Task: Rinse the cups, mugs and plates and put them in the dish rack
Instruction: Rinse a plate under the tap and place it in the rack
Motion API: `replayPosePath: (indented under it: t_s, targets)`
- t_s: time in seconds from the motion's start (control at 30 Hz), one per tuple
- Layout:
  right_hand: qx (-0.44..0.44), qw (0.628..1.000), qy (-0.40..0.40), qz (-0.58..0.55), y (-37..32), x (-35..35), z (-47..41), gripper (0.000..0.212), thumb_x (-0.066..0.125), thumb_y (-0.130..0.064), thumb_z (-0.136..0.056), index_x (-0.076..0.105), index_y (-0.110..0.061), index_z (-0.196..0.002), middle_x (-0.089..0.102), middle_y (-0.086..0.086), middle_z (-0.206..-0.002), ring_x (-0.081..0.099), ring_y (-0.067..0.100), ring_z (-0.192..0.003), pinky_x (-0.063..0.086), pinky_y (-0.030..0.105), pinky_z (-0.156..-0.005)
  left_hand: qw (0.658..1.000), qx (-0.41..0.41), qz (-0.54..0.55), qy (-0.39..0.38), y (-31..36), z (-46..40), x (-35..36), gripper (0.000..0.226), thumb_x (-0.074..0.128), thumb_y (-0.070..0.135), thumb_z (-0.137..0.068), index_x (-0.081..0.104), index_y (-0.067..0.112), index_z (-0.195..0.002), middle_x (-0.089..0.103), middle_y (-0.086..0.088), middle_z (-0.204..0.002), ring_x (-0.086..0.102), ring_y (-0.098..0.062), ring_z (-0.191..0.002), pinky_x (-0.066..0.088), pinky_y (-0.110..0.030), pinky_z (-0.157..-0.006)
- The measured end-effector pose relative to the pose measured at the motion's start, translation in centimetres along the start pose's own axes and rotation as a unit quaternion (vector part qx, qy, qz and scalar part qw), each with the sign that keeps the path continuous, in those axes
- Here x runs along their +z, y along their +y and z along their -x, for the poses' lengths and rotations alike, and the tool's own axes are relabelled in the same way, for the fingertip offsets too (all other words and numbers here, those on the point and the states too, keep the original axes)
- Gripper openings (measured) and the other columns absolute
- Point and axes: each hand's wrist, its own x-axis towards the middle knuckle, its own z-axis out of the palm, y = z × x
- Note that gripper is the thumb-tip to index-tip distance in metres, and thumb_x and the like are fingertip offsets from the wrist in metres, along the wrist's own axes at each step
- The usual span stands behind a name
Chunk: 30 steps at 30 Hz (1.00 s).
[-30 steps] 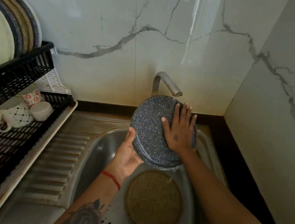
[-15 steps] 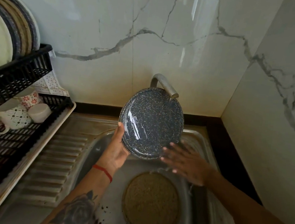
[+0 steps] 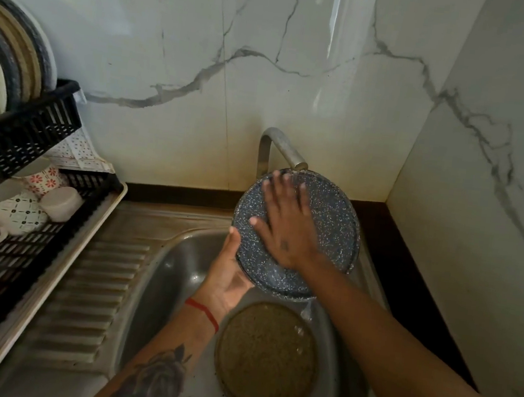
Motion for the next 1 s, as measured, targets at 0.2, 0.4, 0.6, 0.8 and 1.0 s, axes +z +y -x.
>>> replayPosePath:
  t_s: [0.2, 0.4, 0.6, 0.8, 1.0]
  targets:
    - [-0.257, 0.965, -0.018, 0.040, -1.9, 4.1, 7.0, 0.067, 0.026, -0.052, -0.099, 0.012, -0.012, -0.152, 0.006, 0.007, -0.159, -0.003, 0.024, -0.148, 0.001, 0.052, -0.118, 0.999, -0.014, -0.022, 0.029, 2.1, -0.1, -1.7, 0.071, 0.041, 0.059, -0.090, 0.040, 0.013, -0.144, 0.052, -0.018, -0.138, 0.051, -0.035, -0.126, 0.042, -0.053, -0.101]
    - [-0.253, 0.961, -0.009, 0.112, 8.4, 2.6, 11.8, 0.067, 0.046, -0.046, -0.087, 0.024, -0.026, -0.147, 0.036, 0.005, -0.151, 0.003, 0.024, -0.148, 0.011, 0.058, -0.110, 0.997, -0.014, -0.045, 0.056, 1.4, 0.2, -4.5, 0.073, 0.050, 0.059, -0.079, 0.043, 0.022, -0.142, 0.054, -0.011, -0.137, 0.050, -0.034, -0.125, 0.040, -0.058, -0.102]
    - [-0.222, 0.975, -0.011, 0.006, 9.6, -2.1, 9.7, 0.071, 0.077, -0.035, -0.076, 0.050, -0.006, -0.136, 0.047, 0.018, -0.141, 0.039, 0.042, -0.133, 0.039, 0.065, -0.098, 0.994, -0.076, -0.028, 0.076, -1.2, -0.5, -5.0, 0.058, 0.044, 0.055, -0.089, 0.049, 0.019, -0.135, 0.057, -0.012, -0.133, 0.056, -0.029, -0.114, 0.052, -0.046, -0.080]
    - [-0.216, 0.976, 0.015, -0.024, 6.5, -6.4, 7.7, 0.032, 0.074, -0.036, -0.075, 0.070, -0.018, -0.100, 0.070, 0.003, -0.104, 0.064, 0.026, -0.106, 0.038, 0.058, -0.103, 0.975, -0.166, 0.039, 0.144, -3.7, -1.2, -3.7, 0.031, 0.047, 0.023, -0.099, 0.058, -0.001, -0.115, 0.064, -0.028, -0.109, 0.067, -0.036, -0.084, 0.058, -0.040, -0.066]
    - [-0.092, 0.969, -0.065, -0.219, 5.8, -7.7, 4.7, 0.027, 0.072, -0.041, -0.080, 0.057, -0.019, -0.085, 0.057, -0.005, -0.082, 0.052, 0.010, -0.075, 0.043, 0.033, -0.071, 0.975, -0.194, 0.050, 0.095, -4.2, -0.8, -2.7, 0.056, 0.038, 0.048, -0.095, 0.054, 0.003, -0.123, 0.043, -0.025, -0.139, 0.033, -0.047, -0.134, 0.018, -0.065, -0.111]
